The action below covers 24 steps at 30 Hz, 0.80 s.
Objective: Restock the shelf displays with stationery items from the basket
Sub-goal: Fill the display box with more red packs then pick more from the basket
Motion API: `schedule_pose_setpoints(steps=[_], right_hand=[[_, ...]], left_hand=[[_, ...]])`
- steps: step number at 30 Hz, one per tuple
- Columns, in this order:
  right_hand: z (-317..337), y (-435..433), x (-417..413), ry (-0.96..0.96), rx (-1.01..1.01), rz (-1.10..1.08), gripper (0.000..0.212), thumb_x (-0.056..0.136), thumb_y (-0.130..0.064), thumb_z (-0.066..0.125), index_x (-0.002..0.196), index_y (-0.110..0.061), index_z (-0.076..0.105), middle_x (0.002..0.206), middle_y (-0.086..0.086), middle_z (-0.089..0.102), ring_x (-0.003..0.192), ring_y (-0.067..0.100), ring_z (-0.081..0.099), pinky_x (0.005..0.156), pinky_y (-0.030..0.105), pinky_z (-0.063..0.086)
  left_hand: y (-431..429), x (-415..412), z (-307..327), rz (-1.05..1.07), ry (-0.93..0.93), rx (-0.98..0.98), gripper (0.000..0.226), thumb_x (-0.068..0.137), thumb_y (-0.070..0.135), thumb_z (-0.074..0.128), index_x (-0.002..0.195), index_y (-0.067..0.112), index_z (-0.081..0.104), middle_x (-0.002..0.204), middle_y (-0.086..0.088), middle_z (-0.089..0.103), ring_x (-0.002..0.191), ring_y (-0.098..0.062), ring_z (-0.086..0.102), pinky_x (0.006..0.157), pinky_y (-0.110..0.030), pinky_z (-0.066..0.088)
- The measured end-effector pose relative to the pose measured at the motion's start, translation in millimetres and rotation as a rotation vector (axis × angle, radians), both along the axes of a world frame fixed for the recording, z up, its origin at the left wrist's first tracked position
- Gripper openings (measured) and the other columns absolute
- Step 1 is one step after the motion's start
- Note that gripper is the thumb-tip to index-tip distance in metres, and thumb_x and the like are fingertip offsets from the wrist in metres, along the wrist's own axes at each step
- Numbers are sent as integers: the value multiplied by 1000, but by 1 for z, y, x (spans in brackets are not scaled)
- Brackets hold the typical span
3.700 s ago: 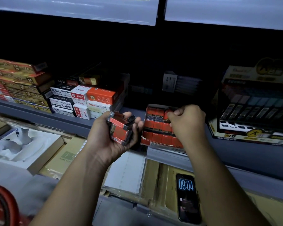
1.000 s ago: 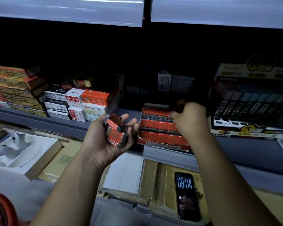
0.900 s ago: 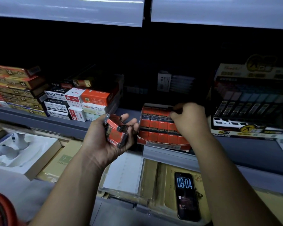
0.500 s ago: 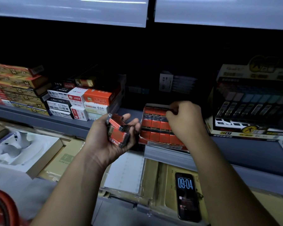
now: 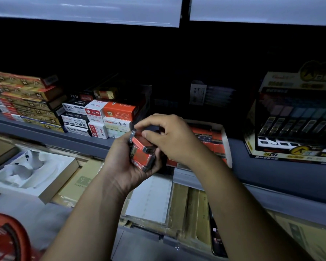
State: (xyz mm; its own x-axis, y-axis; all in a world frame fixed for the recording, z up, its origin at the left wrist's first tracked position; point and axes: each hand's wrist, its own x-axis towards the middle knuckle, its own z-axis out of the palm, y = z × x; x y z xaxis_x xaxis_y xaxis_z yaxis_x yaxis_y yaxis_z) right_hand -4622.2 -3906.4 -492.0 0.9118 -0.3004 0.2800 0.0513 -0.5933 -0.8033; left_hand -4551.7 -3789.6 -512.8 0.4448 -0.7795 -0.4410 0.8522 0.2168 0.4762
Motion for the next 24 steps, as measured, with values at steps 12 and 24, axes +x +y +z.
schedule_pose_setpoints(steps=[12, 24], right_hand=[[1, -2, 3, 56, -10, 14, 20, 97, -11, 64, 114, -16, 73, 47, -39, 47, 52, -17, 51, 49, 2, 35], [-8, -5, 6, 39, 101, -71, 12, 98, -19, 63, 101, -21, 74, 98, 0, 66, 84, 17, 66, 69, 27, 49]], left_hand=[[2, 0, 2, -12, 34, 11, 47, 94, 31, 51, 68, 1, 77, 86, -13, 73, 65, -26, 70, 55, -28, 58], [1, 0, 1, -47, 57, -4, 48, 96, 33, 49, 82, -3, 78, 96, -18, 73, 71, -29, 71, 57, -28, 59]])
